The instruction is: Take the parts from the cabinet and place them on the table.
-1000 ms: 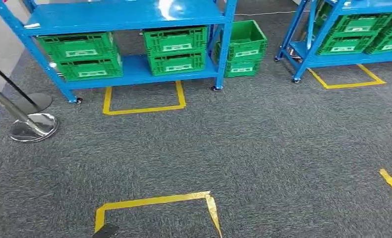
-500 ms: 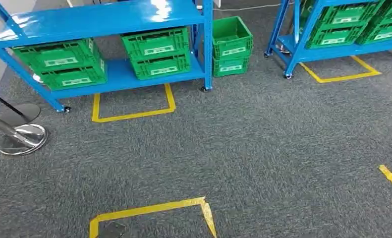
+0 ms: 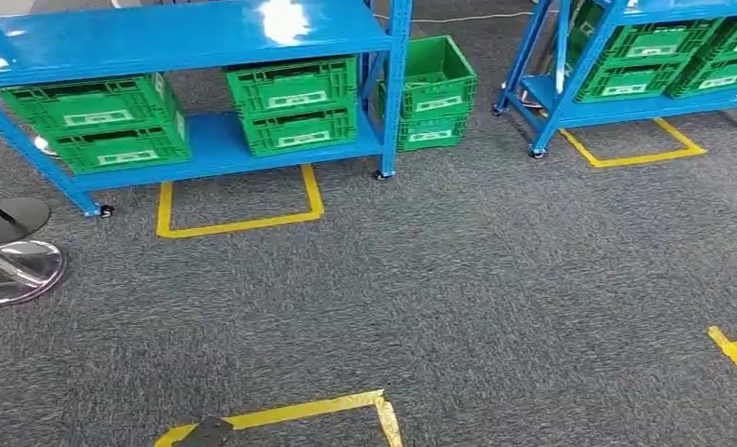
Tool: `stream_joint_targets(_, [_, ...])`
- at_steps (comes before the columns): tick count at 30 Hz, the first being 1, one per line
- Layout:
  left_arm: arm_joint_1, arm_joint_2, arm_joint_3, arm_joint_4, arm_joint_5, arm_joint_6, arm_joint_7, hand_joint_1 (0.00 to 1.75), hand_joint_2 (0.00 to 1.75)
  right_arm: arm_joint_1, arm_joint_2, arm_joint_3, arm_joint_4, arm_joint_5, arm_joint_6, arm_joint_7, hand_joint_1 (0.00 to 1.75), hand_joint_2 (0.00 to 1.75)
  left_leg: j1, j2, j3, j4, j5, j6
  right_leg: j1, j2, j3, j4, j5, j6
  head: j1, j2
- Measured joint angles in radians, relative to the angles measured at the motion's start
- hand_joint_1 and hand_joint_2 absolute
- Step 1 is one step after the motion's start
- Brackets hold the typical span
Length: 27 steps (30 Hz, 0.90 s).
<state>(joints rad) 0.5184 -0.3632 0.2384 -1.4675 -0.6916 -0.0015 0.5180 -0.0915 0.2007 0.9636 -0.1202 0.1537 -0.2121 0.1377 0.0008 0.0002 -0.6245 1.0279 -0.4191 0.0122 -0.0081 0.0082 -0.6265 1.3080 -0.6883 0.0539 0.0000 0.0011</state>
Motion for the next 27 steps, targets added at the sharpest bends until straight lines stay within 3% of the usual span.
stream_joint_targets(2, [0.0, 0.0, 0.0, -0.001, 0.0, 0.0, 0.0, 0.0, 0.0, 0.0, 0.0, 0.0, 0.0, 0.0, 0.0, 0.0, 0.0, 0.0, -0.001, -0.002, 0.014, 0.0, -0.009, 0.0, 0.001, 0.0, 0.013, -0.071, 0.071, -0.006, 0.002, 0.0])
stream_joint_targets(4, [0.0, 0.0, 0.0, -0.002, 0.0, 0.0, 0.0, 0.0, 0.0, 0.0, 0.0, 0.0, 0.0, 0.0, 0.0, 0.0, 0.0, 0.0, -0.001, -0.003, 0.034, 0.0, -0.022, -0.004, 0.003, -0.001, 0.054, -0.221, 0.179, -0.015, 0.002, 0.0])
stream_joint_targets(7, [0.001, -0.001, -0.001, -0.003, 0.0, 0.0, 0.0, 0.0, 0.0, 0.0, 0.001, 0.0, 0.0, 0.0, -0.001, 0.0, 0.0, 0.0, -0.005, -0.005, 0.043, -0.001, -0.03, -0.018, 0.008, 0.002, 0.073, -0.261, 0.193, -0.019, -0.002, 0.0])
stream_joint_targets(8, [0.001, 0.0, -0.001, -0.003, 0.0, 0.0, 0.0, 0.0, 0.0, 0.0, 0.003, 0.0, 0.0, 0.0, -0.001, 0.0, 0.0, 0.0, -0.007, -0.004, 0.042, 0.001, -0.031, -0.004, 0.007, 0.004, 0.073, -0.264, 0.198, -0.01, -0.002, 0.0])
stream_joint_targets(9, [0.001, -0.001, -0.001, -0.004, 0.0, 0.0, 0.0, 0.0, 0.0, 0.0, 0.003, 0.0, 0.0, 0.0, -0.001, 0.0, 0.0, 0.0, -0.007, -0.004, 0.042, -0.002, -0.028, 0.004, 0.007, 0.005, 0.072, -0.265, 0.198, -0.011, -0.002, 0.0])
stream_joint_targets(10, [0.001, 0.0, -0.001, -0.004, 0.0, 0.0, 0.0, 0.0, 0.0, 0.0, 0.003, 0.0, 0.0, 0.0, -0.001, 0.0, 0.0, 0.0, -0.007, -0.004, 0.044, -0.006, -0.027, 0.003, 0.007, 0.005, 0.072, -0.265, 0.197, -0.012, -0.002, 0.0])
stream_joint_targets(11, [0.001, 0.0, -0.001, -0.004, 0.0, 0.0, 0.0, 0.0, 1.75, 0.0, 0.003, 0.0, 0.0, 0.0, -0.001, 0.0, 0.0, 0.0, -0.007, -0.004, 0.045, -0.009, -0.026, 0.002, 0.007, 0.005, 0.072, -0.265, 0.197, -0.013, -0.003, 0.0])
stream_joint_targets(12, [0.001, 0.0, -0.001, -0.004, 0.0, 0.0, 0.0, 0.0, 1.75, 0.0, 0.003, 0.0, 0.0, 0.0, -0.001, 0.0, 0.0, 0.0, -0.007, -0.004, 0.046, -0.012, -0.025, 0.0, 0.008, 0.005, 0.071, -0.265, 0.196, -0.015, -0.002, 0.0])
stream_joint_targets(13, [0.001, 0.0, -0.001, -0.004, -0.001, 0.0, 0.0, 0.0, 1.75, 0.0, 0.003, 0.0, 0.0, -0.001, -0.005, 0.003, 0.0, 1.75, -0.007, -0.004, 0.046, -0.014, -0.024, -0.002, 0.008, 0.005, 0.071, -0.265, 0.195, -0.016, -0.002, 0.0])
stream_joint_targets(15, [0.001, 0.0, -0.002, -0.004, -0.008, -0.006, -0.001, 0.0, 1.75, 0.0, 0.003, 0.0, 0.0, -0.009, -0.023, 0.014, 0.0, 1.75, -0.007, -0.004, 0.047, -0.017, -0.023, -0.005, 0.008, 0.005, 0.071, -0.265, 0.194, -0.018, -0.002, 0.0])
stream_joint_targets(17, [0.002, 0.0, -0.001, -0.004, -0.009, -0.024, -0.001, 0.0, 1.75, 0.002, 0.002, 0.0, 0.001, -0.038, -0.034, 0.011, 0.0, 1.75, -0.006, -0.004, 0.048, -0.019, -0.023, -0.02, 0.009, 0.004, 0.071, -0.265, 0.193, -0.022, -0.002, 0.0])
stream_joint_targets(18, [0.002, 0.0, -0.001, -0.004, -0.009, -0.029, -0.002, 0.0, 1.75, 0.004, 0.002, -0.002, 0.001, -0.054, -0.032, 0.005, 0.0, 1.75, -0.006, -0.004, 0.048, -0.02, -0.023, -0.021, 0.009, 0.004, 0.071, -0.265, 0.193, -0.022, -0.002, 0.0])
stream_joint_targets(19, [0.005, -0.001, -0.001, -0.004, -0.01, -0.03, -0.002, 0.0, 0.0, 0.006, 0.0, -0.005, 0.002, -0.069, -0.037, -0.013, 0.0, 0.0, -0.006, -0.004, 0.048, -0.02, -0.023, -0.021, 0.009, 0.004, 0.071, -0.265, 0.193, -0.022, -0.002, 0.0])
stream_joint_targets(22, [0.011, 0.0, 0.0, -0.004, -0.037, -0.038, -0.015, 0.0, 0.0, 0.014, -0.004, -0.013, 0.002, -0.101, -0.056, -0.066, 0.0, 0.0, -0.006, -0.004, 0.048, -0.02, -0.024, -0.024, 0.009, 0.003, 0.069, -0.265, 0.193, -0.022, -0.001, 0.0])
stream_joint_targets(27, [0.013, 0.0, 0.003, -0.004, -0.041, -0.043, -0.015, 0.0, 0.0, 0.021, -0.005, -0.032, 0.008, -0.13, -0.054, -0.083, 0.0, 0.0, -0.006, -0.004, 0.049, -0.02, -0.025, -0.026, 0.009, 0.003, 0.065, -0.27, 0.193, -0.023, -0.001, 0.0])
